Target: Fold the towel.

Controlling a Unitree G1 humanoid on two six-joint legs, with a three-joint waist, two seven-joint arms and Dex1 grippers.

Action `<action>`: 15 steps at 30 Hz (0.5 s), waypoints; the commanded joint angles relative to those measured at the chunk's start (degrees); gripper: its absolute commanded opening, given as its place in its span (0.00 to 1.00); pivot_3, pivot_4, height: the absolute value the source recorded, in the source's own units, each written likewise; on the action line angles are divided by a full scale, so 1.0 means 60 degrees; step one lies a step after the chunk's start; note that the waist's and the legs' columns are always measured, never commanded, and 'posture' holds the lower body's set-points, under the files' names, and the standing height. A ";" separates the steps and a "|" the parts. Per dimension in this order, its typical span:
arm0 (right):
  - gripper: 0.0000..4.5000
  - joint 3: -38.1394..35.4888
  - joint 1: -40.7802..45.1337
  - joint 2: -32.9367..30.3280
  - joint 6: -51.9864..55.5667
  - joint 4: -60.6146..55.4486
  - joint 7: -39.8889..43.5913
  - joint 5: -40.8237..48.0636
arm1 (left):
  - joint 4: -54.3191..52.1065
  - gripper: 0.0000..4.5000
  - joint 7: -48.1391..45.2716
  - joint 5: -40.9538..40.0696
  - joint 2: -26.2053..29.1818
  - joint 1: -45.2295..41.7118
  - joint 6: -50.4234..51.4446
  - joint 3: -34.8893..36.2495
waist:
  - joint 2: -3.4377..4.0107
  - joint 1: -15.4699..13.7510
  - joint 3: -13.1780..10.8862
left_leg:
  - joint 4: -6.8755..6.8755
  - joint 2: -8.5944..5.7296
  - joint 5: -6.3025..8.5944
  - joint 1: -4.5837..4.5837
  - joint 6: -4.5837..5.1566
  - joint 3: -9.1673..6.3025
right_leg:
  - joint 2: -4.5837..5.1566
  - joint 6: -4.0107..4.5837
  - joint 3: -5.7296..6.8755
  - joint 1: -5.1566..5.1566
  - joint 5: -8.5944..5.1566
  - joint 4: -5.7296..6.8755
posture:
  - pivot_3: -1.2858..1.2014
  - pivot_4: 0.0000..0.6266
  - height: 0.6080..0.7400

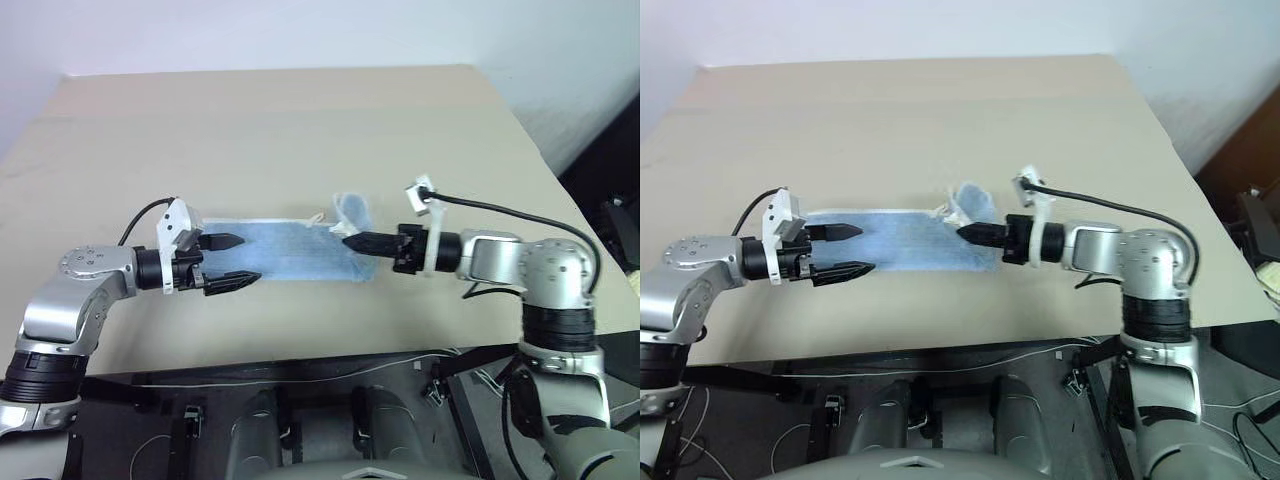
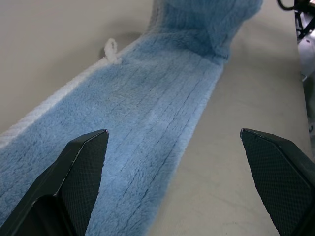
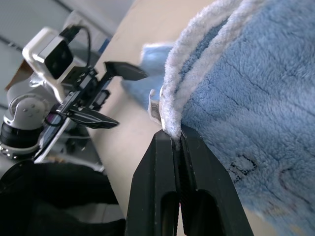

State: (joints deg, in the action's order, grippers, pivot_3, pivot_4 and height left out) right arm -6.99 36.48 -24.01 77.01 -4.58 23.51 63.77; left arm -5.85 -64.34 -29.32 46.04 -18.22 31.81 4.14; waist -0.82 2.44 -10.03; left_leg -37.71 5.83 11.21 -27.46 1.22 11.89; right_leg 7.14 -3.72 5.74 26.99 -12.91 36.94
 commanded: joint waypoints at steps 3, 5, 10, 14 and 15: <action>0.01 0.0705 0.0288 0.0663 -0.1111 0.0738 0.0648 -0.1035 | -0.0442 1.00 0.0144 -0.0032 0.0125 0.0198 -0.0129 0.0278 | -0.0002 -0.0011 0.0001 | 0.0000 0.0000 0.0000 -0.0001 0.0000 0.0002 | 0.0000 0.0000 0.0001 0.0001 0.0000 0.0000 | 0.52 0.24 0.64; 0.01 0.0933 0.0260 0.0758 -0.1193 0.0714 0.0959 -0.1187 | -0.0532 1.00 0.0197 -0.0085 0.0134 0.0279 -0.0097 0.0338 | -0.0001 -0.0010 0.0000 | -0.0001 0.0000 0.0000 -0.0001 -0.0001 0.0007 | 0.0001 0.0000 0.0000 0.0003 0.0000 0.0003 | 0.52 0.24 0.64; 0.01 0.1305 0.0346 0.1098 -0.1168 0.0880 0.1093 -0.1603 | -0.0497 1.00 0.0245 0.0247 0.0275 0.0539 -0.0460 0.0356 | -0.0001 -0.0004 0.0001 | -0.0001 0.0001 -0.0001 -0.0007 -0.0002 0.0009 | 0.0001 0.0000 0.0000 0.0016 0.0000 0.0011 | 0.52 0.24 0.64; 0.01 0.1440 0.0419 0.1270 -0.1206 0.0889 0.1186 -0.1913 | -0.0411 1.00 0.0319 0.0297 0.0209 0.0580 -0.0615 0.0381 | -0.0001 0.0001 0.0001 | 0.0000 0.0005 0.0000 -0.0006 -0.0003 0.0012 | 0.0001 0.0000 0.0000 0.0037 0.0000 0.0010 | 0.52 0.24 0.64; 0.01 0.1486 0.0420 0.1300 -0.1223 0.0884 0.1204 -0.2002 | -0.0415 1.00 0.0338 0.0300 0.0199 0.0578 -0.0635 0.0407 | -0.0001 0.0001 0.0001 | 0.0000 0.0005 0.0000 -0.0006 -0.0003 0.0013 | 0.0001 0.0001 0.0000 0.0038 0.0000 0.0010 | 0.52 0.24 0.64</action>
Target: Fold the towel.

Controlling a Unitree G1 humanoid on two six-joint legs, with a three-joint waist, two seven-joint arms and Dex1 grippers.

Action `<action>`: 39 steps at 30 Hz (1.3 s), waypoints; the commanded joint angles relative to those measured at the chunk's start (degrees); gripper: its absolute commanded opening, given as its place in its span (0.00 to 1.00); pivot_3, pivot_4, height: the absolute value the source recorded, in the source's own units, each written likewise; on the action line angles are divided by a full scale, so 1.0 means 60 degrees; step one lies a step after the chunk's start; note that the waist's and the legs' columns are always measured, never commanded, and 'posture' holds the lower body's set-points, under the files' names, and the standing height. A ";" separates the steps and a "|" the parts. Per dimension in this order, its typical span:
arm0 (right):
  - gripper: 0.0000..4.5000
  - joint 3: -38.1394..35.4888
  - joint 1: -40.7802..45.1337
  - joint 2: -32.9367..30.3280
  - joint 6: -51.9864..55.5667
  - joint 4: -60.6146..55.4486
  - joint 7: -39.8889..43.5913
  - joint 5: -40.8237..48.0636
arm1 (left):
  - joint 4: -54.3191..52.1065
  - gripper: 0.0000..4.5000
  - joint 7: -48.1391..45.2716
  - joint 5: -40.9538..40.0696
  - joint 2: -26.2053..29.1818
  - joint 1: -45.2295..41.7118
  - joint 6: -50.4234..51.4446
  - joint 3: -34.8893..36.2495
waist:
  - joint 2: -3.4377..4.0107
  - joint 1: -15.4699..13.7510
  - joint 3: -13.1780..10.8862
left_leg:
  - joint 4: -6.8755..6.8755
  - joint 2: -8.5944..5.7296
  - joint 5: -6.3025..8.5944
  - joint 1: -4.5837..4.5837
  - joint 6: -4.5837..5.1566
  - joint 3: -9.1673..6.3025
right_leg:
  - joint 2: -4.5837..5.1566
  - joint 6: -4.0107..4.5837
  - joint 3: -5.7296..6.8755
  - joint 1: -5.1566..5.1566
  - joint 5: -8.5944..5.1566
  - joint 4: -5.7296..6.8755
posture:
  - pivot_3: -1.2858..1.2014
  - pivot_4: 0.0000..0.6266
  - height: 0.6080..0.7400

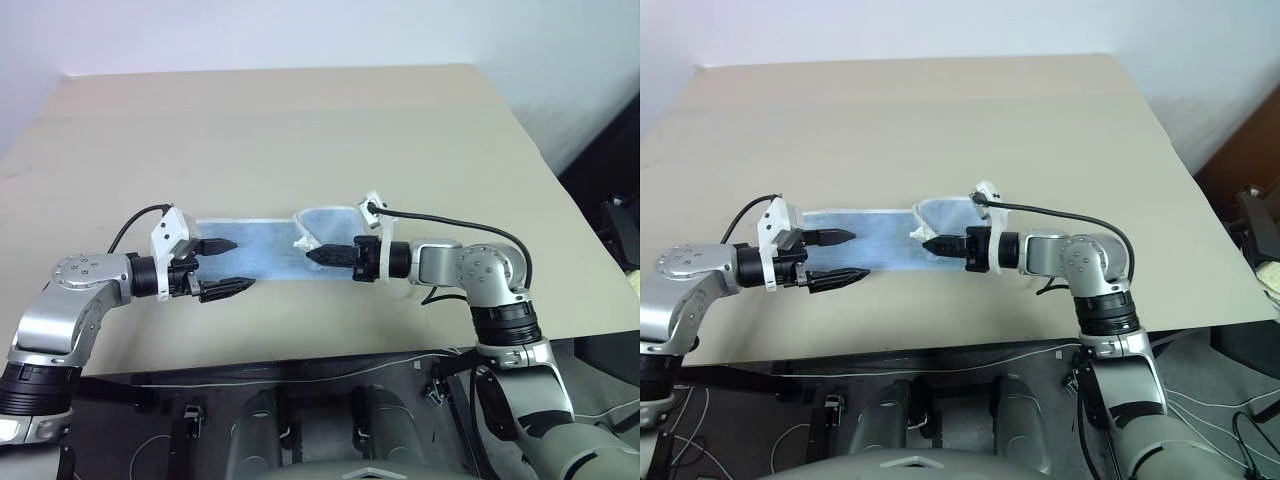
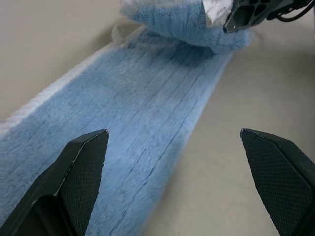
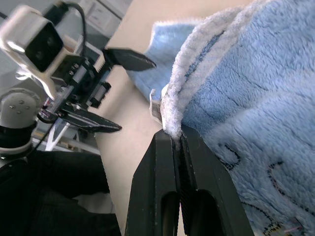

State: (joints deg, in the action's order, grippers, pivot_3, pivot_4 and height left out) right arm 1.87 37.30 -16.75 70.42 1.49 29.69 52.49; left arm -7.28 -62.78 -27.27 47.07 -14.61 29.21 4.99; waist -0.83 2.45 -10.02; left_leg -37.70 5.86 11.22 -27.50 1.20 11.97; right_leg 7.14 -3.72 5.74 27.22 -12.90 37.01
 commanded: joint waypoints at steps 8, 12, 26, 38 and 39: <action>0.53 0.0019 0.0414 0.0284 -0.0216 -0.0056 0.0357 -0.0510 | 0.0032 1.00 0.0066 0.0137 0.0101 0.0116 -0.0476 0.0305 | 0.0000 -0.0002 0.0000 | 0.0004 0.0001 0.0001 0.0000 -0.0001 0.0004 | 0.0000 0.0001 0.0000 0.0011 0.0000 -0.0001 | 0.52 0.24 0.64; 0.83 -0.0247 0.0247 -0.0052 -0.0596 -0.0537 0.0695 -0.0544 | 0.0239 1.00 0.0158 -0.0020 -0.0107 -0.0068 -0.0592 0.0425 | 0.0001 -0.0019 0.0000 | 0.0006 0.0003 0.0001 0.0000 -0.0001 0.0007 | 0.0000 0.0001 0.0000 0.0016 0.0000 -0.0003 | 0.52 0.24 0.64; 0.13 -0.0362 -0.0707 -0.0240 -0.4649 -0.1109 0.0605 -0.2817 | 0.0200 0.40 0.0178 -0.1736 -0.1538 -0.1377 0.0216 0.0532 | 0.0001 -0.0216 0.0001 | -0.0002 0.0003 -0.0005 0.0003 -0.0006 0.0007 | -0.0008 -0.0003 0.0000 -0.0022 0.0001 0.0006 | 0.52 0.24 0.64; 0.00 0.0257 -0.0902 0.0430 -0.6903 0.0009 -0.0053 -0.4984 | 0.2017 0.00 0.0272 -0.0512 -0.2985 -0.2881 -0.0723 -0.0779 | 0.0000 -0.0228 0.0001 | -0.0044 0.0004 -0.0003 0.0002 -0.0004 -0.0008 | -0.0008 -0.0001 0.0005 -0.0046 0.0001 0.0019 | 0.52 0.24 0.64; 0.00 0.0331 -0.0939 0.0468 -0.6970 0.0159 -0.0061 -0.5122 | 0.2183 0.00 0.0234 -0.0285 -0.3119 -0.2951 -0.0914 -0.1010 | 0.0000 -0.0228 0.0001 | -0.0044 0.0004 -0.0004 0.0002 -0.0005 -0.0008 | -0.0009 -0.0002 0.0005 -0.0044 0.0001 0.0021 | 0.52 0.24 0.64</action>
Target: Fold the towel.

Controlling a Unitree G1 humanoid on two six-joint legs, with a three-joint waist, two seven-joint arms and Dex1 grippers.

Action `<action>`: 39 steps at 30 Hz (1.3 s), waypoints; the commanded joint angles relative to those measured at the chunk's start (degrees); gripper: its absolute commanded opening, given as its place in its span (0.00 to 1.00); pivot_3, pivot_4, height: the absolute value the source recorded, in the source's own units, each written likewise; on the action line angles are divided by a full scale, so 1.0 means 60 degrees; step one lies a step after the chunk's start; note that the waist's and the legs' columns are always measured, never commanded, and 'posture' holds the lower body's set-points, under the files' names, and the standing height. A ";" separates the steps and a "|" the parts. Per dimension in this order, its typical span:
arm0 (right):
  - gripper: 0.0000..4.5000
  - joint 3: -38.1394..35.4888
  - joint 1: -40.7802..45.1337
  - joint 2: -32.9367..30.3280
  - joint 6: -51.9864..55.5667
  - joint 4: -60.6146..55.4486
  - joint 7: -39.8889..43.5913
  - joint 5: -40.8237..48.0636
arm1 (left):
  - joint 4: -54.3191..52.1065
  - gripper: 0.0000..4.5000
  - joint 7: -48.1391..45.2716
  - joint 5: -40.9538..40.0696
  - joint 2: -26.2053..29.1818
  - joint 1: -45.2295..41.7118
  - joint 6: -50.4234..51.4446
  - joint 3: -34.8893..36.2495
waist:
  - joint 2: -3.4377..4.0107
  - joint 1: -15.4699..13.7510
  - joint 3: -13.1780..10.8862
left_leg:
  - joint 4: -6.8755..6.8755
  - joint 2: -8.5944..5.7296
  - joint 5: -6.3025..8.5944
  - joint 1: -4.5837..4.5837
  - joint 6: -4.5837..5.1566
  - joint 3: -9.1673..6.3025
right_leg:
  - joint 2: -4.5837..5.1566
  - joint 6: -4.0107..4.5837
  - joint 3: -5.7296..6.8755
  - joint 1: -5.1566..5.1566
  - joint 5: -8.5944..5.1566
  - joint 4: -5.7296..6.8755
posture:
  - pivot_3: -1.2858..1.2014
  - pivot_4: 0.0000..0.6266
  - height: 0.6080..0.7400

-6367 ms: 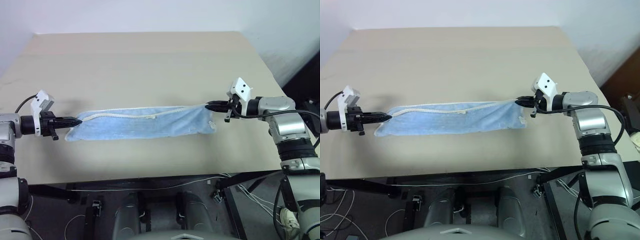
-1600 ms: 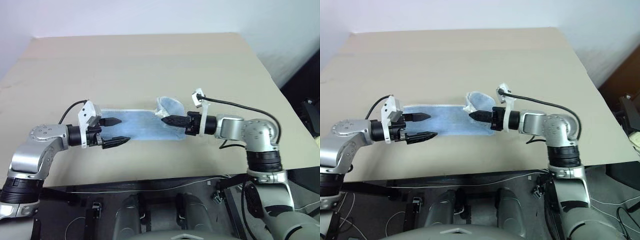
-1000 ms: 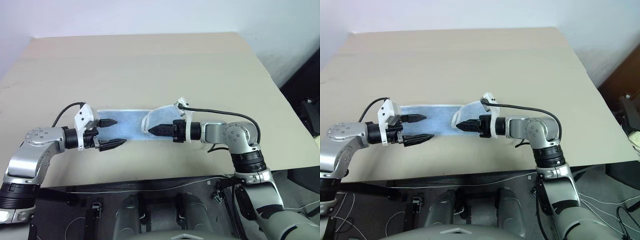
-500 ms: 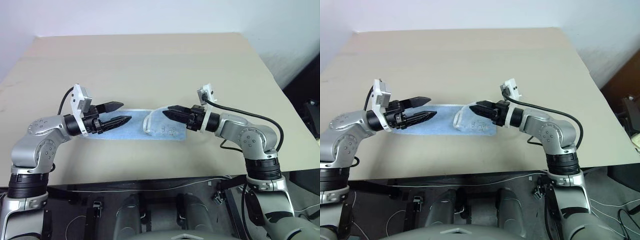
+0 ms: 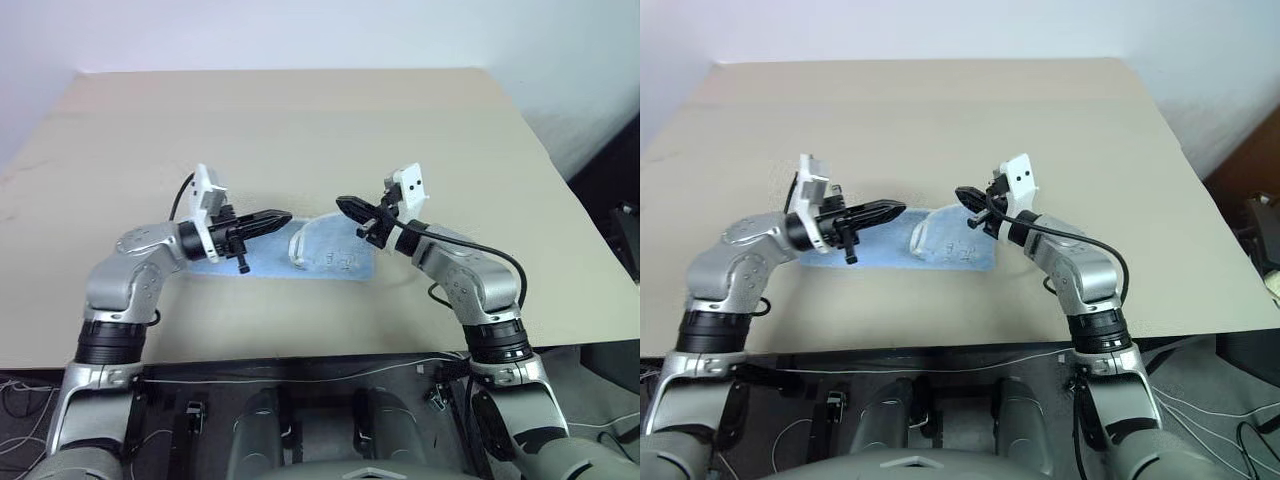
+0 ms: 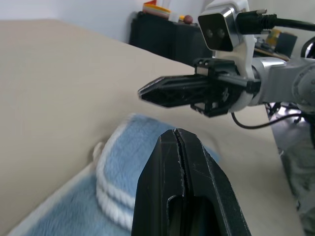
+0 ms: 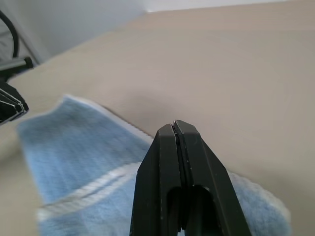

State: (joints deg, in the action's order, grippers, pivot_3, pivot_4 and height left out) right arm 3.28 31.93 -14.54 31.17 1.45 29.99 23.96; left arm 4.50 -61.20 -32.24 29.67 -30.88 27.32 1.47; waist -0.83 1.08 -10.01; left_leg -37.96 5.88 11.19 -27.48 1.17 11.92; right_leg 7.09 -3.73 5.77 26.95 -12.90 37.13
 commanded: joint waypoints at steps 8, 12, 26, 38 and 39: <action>0.00 0.0858 -0.0442 0.0352 -0.0909 0.0978 -0.0132 -0.1428 | 0.0864 0.00 -0.0624 0.1913 -0.0346 -0.0051 -0.1793 -0.1618 | 0.0000 0.0036 0.0000 | -0.0006 0.0006 -0.0001 -0.0001 0.0001 0.0002 | -0.0004 -0.0001 0.0000 0.0005 0.0000 0.0012 | 0.52 0.24 0.64; 0.00 0.1132 -0.0655 0.0519 -0.1141 0.1240 -0.0182 -0.1897 | 0.0891 0.00 -0.0431 0.2334 -0.0286 0.0382 -0.2055 -0.1765 | 0.0000 0.0053 0.0000 | -0.0008 0.0011 -0.0001 0.0002 0.0001 -0.0001 | -0.0007 0.0001 0.0000 0.0007 -0.0001 0.0014 | 0.52 0.24 0.64; 0.00 0.0650 -0.0618 0.0372 -0.1336 0.1124 0.0340 -0.1844 | 0.0733 0.00 0.0184 0.1261 -0.0845 0.0203 -0.1416 -0.0525 | -0.0002 0.0016 0.0003 | -0.0019 0.0012 0.0000 0.0001 0.0003 -0.0029 | -0.0008 0.0002 0.0011 -0.0008 -0.0001 0.0012 | 0.52 0.24 0.64; 0.80 0.0602 0.0247 -0.0910 -0.0261 -0.0540 0.2788 -0.0492 | -0.2485 0.79 0.0970 -0.1130 0.2304 0.1831 0.2403 0.2743 | 0.0006 0.0231 -0.0003 | -0.0010 0.0013 0.0001 0.0008 0.0002 -0.0043 | -0.0012 0.0000 0.0020 -0.0019 -0.0003 0.0000 | 0.52 0.24 0.64; 0.89 0.0738 0.0336 -0.0980 -0.0381 -0.0470 0.2939 -0.0604 | -0.2798 0.88 0.1091 -0.1258 0.2459 0.2257 0.2569 0.3041 | 0.0005 0.0237 -0.0002 | -0.0007 0.0014 0.0001 0.0008 0.0001 -0.0041 | -0.0012 0.0001 0.0020 -0.0007 -0.0003 -0.0001 | 0.52 0.24 0.64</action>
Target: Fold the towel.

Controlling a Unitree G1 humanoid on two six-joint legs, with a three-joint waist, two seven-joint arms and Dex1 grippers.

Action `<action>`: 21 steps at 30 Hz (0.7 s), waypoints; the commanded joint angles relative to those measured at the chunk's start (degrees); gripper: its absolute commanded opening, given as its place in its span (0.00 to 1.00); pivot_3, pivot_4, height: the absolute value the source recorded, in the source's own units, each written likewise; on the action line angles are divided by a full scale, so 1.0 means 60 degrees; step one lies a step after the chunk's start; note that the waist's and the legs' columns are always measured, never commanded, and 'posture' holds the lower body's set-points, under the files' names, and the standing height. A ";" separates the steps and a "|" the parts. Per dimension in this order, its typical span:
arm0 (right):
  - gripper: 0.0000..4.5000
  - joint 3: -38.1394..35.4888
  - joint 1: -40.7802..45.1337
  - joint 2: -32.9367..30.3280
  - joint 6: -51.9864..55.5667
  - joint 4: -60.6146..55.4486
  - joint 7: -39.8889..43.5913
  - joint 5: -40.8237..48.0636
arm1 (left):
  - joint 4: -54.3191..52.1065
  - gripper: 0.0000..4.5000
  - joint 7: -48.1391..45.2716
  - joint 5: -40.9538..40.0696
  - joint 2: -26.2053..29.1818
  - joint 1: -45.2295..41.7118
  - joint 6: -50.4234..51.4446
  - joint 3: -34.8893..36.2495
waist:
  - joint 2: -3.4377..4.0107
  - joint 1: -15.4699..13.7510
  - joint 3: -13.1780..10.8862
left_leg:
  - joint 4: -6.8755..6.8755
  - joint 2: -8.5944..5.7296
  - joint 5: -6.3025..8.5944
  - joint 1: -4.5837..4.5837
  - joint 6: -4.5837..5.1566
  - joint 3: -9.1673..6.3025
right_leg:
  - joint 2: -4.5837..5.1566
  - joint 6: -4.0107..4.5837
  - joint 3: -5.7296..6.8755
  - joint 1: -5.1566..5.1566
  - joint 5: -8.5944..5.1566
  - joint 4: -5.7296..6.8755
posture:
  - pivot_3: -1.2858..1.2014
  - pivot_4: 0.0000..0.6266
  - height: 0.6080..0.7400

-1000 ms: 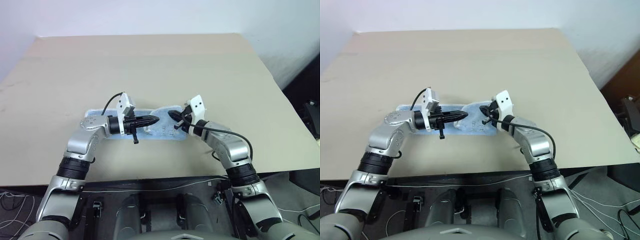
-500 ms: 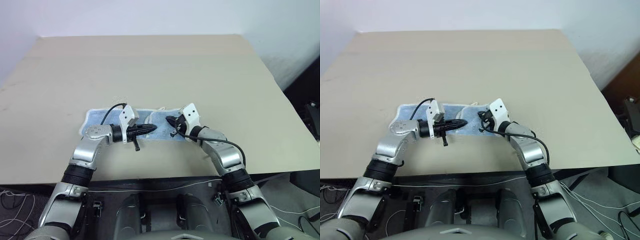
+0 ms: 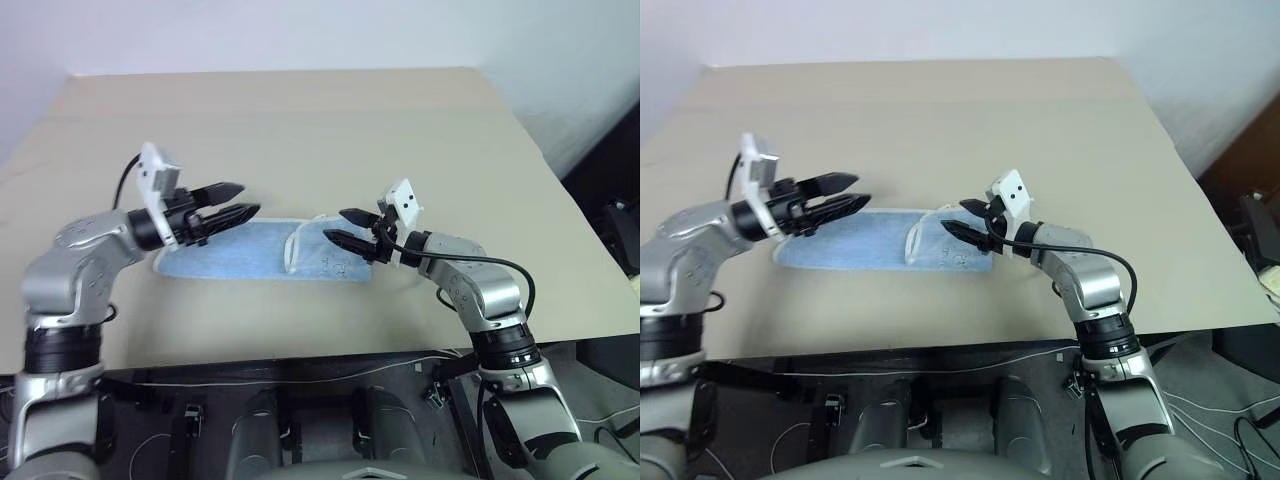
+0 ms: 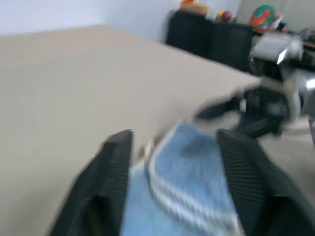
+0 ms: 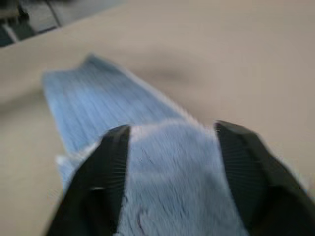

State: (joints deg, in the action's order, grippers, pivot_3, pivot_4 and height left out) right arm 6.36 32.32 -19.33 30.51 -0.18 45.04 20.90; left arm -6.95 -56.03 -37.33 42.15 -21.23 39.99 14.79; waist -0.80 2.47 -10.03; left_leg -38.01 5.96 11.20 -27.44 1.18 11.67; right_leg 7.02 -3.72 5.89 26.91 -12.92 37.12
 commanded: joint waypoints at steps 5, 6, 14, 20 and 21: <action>0.99 0.0723 0.0644 -0.0164 -0.0943 0.0423 0.0774 -0.0627 | -0.1818 0.99 0.0830 -0.0906 0.0806 0.2241 0.1122 0.2259 | -0.0001 0.0002 -0.0003 | 0.0009 0.0008 0.0001 -0.0009 -0.0004 0.0001 | 0.0004 0.0003 0.0003 0.0042 0.0000 -0.0004 | 0.52 0.24 0.64; 0.99 0.0749 0.0694 -0.0140 -0.0998 0.0510 0.0816 -0.0641 | -0.1938 0.99 0.0965 -0.1016 0.0824 0.2412 0.1238 0.2469 | -0.0001 -0.0009 -0.0003 | 0.0013 0.0009 0.0001 -0.0010 -0.0005 0.0003 | 0.0004 0.0004 0.0003 0.0044 0.0000 -0.0008 | 0.52 0.24 0.64; 0.99 0.1265 0.0976 -0.0103 -0.1689 0.0944 0.1297 -0.1163 | -0.3078 0.99 0.4520 -0.3002 -0.0742 0.3346 0.3210 0.4795 | -0.0004 0.0004 -0.0001 | 0.0073 0.0036 -0.0002 -0.0010 -0.0013 0.0028 | 0.0009 0.0007 0.0002 0.0061 0.0001 -0.0043 | 0.52 0.24 0.64; 0.99 0.1535 0.1008 -0.0324 -0.2224 0.1249 0.1629 -0.1706 | -0.3364 0.99 0.7382 -0.4221 -0.1684 0.3730 0.4567 0.5006 | -0.0008 0.0011 0.0001 | 0.0074 -0.0002 -0.0009 -0.0004 -0.0020 0.0029 | 0.0009 0.0004 0.0002 0.0039 0.0002 -0.0037 | 0.52 0.24 0.64; 0.99 0.1500 0.1058 -0.0334 -0.2219 0.1272 0.1674 -0.1702 | -0.3122 0.99 0.8069 -0.4452 -0.1775 0.3595 0.4903 0.5108 | -0.0008 0.0011 0.0001 | 0.0070 -0.0003 -0.0009 -0.0004 -0.0021 0.0028 | 0.0009 0.0004 0.0002 0.0044 0.0002 -0.0033 | 0.52 0.24 0.64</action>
State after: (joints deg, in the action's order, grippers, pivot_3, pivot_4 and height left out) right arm 15.76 37.18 -21.26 18.39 8.24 54.51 10.81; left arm -24.82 -12.46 -61.55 31.70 1.17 67.53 43.39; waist -0.84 2.53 -10.02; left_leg -37.61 5.95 11.14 -27.42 1.04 11.82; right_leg 7.07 -3.70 5.90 27.19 -12.91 36.95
